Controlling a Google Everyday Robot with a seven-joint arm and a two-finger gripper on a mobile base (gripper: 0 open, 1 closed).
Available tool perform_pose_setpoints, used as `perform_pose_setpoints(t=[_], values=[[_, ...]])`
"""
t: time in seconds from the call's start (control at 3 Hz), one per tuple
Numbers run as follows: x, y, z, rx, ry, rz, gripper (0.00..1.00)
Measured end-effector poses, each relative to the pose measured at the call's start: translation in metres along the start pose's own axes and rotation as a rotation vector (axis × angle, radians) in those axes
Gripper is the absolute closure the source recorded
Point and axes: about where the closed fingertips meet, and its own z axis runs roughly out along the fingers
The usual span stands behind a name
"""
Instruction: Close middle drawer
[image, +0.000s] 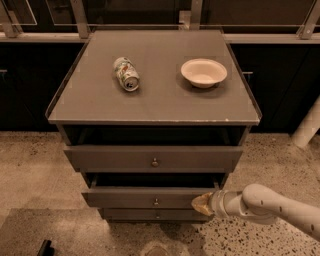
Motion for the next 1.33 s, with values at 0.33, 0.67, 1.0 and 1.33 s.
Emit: perform_pose_setpoints(t=[0.33, 0.67, 1.0, 1.33], values=[[0.003, -0.022, 0.005, 0.111, 0.045, -0.059, 1.0], [0.0, -0.039, 0.009, 0.174, 0.066, -0.099, 1.0], [-0.006, -0.051, 0.008, 0.19, 0.058, -0.105, 1.0], [0.027, -0.08, -0.012, 0.194, 0.032, 0.053, 1.0]])
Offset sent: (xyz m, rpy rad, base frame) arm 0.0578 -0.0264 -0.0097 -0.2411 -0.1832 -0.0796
